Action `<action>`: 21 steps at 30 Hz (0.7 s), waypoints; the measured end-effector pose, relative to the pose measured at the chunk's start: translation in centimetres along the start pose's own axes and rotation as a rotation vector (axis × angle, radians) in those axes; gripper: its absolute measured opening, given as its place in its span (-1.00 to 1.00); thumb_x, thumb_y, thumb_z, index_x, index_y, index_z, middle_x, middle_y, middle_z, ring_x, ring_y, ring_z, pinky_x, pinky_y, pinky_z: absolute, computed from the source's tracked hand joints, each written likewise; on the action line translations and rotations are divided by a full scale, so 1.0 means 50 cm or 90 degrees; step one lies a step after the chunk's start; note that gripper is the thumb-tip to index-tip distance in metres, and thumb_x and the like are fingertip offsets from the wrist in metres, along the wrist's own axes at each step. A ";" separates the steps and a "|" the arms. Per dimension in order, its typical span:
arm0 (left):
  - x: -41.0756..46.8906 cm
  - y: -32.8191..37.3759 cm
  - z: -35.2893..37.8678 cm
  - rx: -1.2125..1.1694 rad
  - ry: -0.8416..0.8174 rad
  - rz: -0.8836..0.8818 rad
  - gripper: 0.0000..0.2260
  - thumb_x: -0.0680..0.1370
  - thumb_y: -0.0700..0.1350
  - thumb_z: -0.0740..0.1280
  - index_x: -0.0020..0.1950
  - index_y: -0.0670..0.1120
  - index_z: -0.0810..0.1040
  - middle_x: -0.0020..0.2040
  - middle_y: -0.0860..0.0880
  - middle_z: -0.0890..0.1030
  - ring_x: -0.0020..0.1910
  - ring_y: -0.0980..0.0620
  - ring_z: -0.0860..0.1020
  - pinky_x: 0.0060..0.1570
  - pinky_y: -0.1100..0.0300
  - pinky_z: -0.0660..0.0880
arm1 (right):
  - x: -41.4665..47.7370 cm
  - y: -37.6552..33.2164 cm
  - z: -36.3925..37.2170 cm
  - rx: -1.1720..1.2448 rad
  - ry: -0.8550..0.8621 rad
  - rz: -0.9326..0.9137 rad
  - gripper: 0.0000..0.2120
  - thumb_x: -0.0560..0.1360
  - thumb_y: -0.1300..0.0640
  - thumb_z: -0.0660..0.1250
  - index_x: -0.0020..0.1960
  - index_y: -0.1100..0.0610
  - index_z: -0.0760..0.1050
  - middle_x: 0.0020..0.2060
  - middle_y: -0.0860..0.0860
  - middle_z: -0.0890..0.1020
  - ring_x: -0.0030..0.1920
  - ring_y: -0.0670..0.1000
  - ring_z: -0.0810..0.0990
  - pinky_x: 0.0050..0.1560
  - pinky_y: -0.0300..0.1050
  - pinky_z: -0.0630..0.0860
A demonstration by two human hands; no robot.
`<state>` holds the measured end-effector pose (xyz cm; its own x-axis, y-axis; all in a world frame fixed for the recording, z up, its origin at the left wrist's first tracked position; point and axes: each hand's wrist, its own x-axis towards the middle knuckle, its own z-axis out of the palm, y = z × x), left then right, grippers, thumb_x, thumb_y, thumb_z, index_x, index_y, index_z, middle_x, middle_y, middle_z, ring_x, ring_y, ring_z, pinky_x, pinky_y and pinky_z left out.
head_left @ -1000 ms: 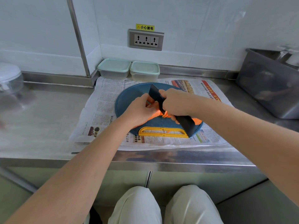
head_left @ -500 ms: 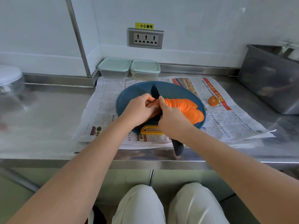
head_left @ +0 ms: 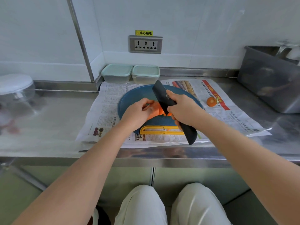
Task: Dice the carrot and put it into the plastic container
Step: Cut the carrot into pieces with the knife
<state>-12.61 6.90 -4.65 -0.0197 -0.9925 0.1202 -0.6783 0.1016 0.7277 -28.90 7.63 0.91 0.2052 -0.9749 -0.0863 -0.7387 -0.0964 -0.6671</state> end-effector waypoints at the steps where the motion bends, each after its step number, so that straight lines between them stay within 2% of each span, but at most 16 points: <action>1: 0.001 -0.001 0.000 0.007 -0.002 -0.004 -0.63 0.59 0.17 0.17 0.35 0.07 0.42 0.19 0.08 0.52 0.03 0.13 0.43 -0.07 0.24 0.34 | -0.002 -0.002 -0.005 -0.006 -0.005 -0.001 -0.33 0.54 0.30 0.12 0.54 -0.14 0.06 -0.16 0.10 0.51 -0.55 -0.06 0.50 -0.53 -0.23 0.45; 8: 0.003 0.002 0.000 0.025 -0.014 -0.008 -0.61 0.59 0.16 0.16 0.35 0.02 0.41 0.23 0.01 0.53 0.02 0.11 0.43 -0.05 0.22 0.33 | -0.012 -0.013 -0.013 -0.046 -0.021 -0.020 -0.33 0.55 0.31 0.12 0.55 -0.13 0.02 -0.23 0.00 0.45 -0.52 -0.07 0.50 -0.55 -0.25 0.44; 10: 0.004 0.000 0.001 0.019 -0.015 -0.012 -0.62 0.59 0.16 0.16 0.35 0.03 0.41 0.21 0.01 0.54 0.01 0.11 0.44 -0.06 0.22 0.34 | -0.015 -0.015 -0.012 -0.060 -0.023 -0.023 -0.33 0.56 0.31 0.11 0.55 -0.12 0.02 -0.18 0.03 0.44 -0.49 -0.06 0.50 -0.54 -0.25 0.43; 13: 0.006 -0.002 0.002 0.010 -0.016 -0.012 -0.61 0.59 0.16 0.17 0.35 0.03 0.41 0.22 0.01 0.54 0.03 0.10 0.46 -0.04 0.21 0.37 | -0.017 -0.015 -0.011 -0.059 -0.022 -0.022 -0.34 0.56 0.31 0.11 0.55 -0.12 0.04 -0.23 0.00 0.40 -0.54 -0.09 0.49 -0.56 -0.28 0.42; 18: 0.008 -0.001 0.002 0.039 -0.015 -0.010 -0.62 0.61 0.14 0.16 0.36 0.03 0.39 0.25 0.00 0.52 0.04 0.12 0.42 -0.05 0.23 0.34 | -0.017 -0.020 -0.014 -0.064 -0.009 -0.025 -0.35 0.55 0.31 0.12 0.54 -0.13 0.06 -0.10 0.08 0.47 -0.52 -0.07 0.50 -0.54 -0.25 0.43; 21: 0.007 -0.001 0.003 0.039 -0.017 -0.007 -0.62 0.60 0.15 0.15 0.36 0.02 0.39 0.25 0.00 0.53 0.04 0.13 0.43 -0.04 0.23 0.34 | -0.017 -0.021 -0.011 -0.062 -0.019 -0.028 -0.37 0.55 0.30 0.12 0.53 -0.11 0.09 -0.17 0.06 0.47 -0.50 -0.05 0.50 -0.52 -0.23 0.45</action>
<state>-12.69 6.55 -4.74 -0.0308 -0.9951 0.0944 -0.7219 0.0874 0.6864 -28.65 8.46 2.07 0.2560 -0.9632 -0.0814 -0.7877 -0.1591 -0.5952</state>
